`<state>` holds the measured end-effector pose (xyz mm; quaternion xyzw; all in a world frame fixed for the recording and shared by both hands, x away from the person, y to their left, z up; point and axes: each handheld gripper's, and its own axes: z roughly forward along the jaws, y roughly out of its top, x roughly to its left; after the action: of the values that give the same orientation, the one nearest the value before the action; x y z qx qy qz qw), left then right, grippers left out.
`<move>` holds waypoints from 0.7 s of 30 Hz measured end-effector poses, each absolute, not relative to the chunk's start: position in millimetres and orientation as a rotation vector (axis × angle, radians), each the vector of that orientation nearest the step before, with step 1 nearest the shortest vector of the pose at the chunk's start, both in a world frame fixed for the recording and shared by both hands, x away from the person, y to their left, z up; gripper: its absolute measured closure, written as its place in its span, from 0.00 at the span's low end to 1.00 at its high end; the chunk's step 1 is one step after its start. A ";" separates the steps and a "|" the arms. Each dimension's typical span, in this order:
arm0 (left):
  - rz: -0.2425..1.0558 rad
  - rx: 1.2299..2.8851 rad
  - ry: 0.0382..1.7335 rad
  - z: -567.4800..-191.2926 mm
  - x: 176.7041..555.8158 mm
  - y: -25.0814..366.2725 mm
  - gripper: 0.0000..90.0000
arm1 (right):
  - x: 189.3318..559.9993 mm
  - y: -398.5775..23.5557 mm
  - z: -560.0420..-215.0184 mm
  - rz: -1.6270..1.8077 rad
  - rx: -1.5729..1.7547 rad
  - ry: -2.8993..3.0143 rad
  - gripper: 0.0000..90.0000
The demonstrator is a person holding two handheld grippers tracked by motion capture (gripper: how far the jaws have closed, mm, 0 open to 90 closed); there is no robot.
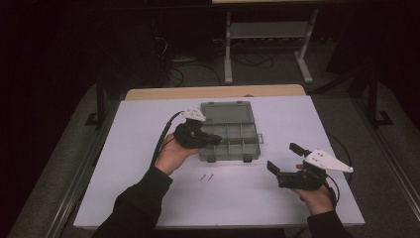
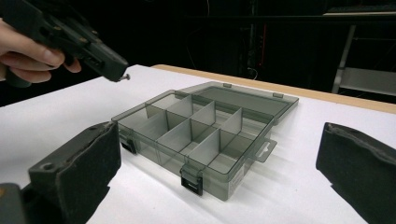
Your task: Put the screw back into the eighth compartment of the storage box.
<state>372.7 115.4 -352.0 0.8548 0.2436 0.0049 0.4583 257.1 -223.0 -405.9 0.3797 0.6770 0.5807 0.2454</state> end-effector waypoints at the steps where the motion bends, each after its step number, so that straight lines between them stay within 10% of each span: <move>1: 0.014 2.104 0.599 -352.4 374.1 114.0 0.98 | 257.0 -222.9 -405.9 1.585 1.039 1.849 0.00; 21: 0.001 2.075 0.549 -366.8 399.3 77.6 0.98 | 257.1 -223.0 -406.0 1.587 1.041 1.851 0.00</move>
<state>399.3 77.6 -366.8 0.8495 0.2246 0.0003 0.4775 257.1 -223.0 -406.0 0.3809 0.6773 0.5806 0.2431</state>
